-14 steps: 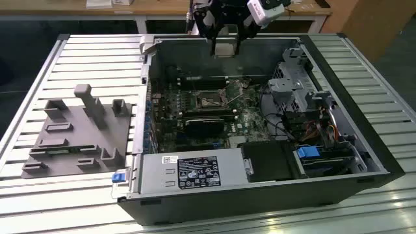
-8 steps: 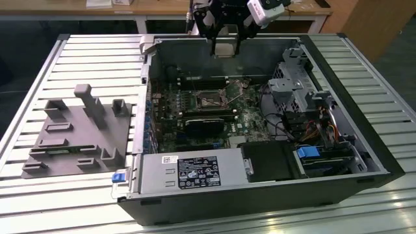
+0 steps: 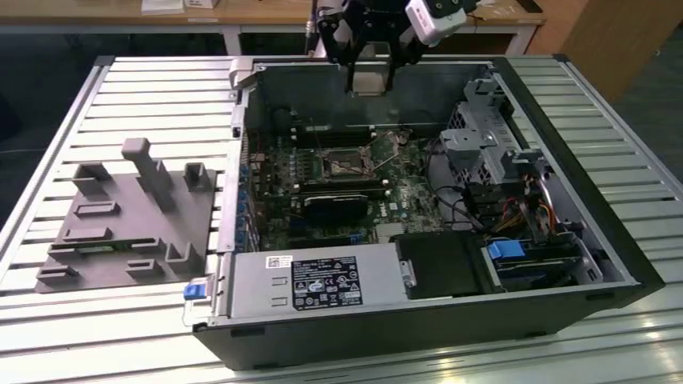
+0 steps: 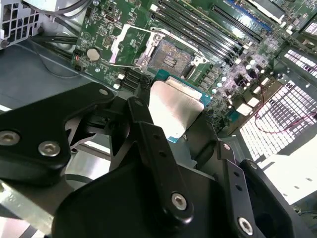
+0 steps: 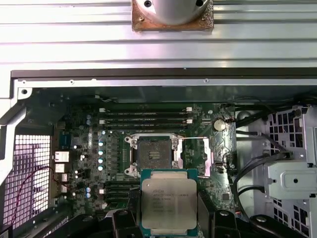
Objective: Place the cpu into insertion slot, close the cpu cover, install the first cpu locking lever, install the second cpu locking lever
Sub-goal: 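Place the cpu into insertion slot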
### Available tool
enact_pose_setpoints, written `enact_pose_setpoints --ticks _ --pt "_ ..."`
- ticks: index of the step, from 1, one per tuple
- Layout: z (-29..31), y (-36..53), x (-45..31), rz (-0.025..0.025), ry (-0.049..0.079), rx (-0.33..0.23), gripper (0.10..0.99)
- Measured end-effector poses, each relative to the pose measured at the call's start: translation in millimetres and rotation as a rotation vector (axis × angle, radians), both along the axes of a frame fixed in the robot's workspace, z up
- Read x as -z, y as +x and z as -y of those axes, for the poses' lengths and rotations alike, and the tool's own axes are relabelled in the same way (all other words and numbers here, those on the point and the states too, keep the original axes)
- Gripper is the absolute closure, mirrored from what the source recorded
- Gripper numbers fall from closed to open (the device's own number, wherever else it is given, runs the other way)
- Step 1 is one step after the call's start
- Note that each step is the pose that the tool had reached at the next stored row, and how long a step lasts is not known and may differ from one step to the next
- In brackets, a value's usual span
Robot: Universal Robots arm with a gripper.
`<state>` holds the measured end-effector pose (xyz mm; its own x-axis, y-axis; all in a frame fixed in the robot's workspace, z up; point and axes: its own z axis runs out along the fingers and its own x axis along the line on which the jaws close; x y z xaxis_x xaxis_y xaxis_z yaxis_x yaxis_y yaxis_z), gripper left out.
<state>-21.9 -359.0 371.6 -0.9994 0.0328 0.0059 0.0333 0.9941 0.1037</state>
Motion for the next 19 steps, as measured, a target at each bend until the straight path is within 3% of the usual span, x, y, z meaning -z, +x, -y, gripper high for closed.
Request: enact_pose_setpoints --ticks 19 --pt "0.0 -3.6 32.4 0.0034 -0.001 0.0 0.549"
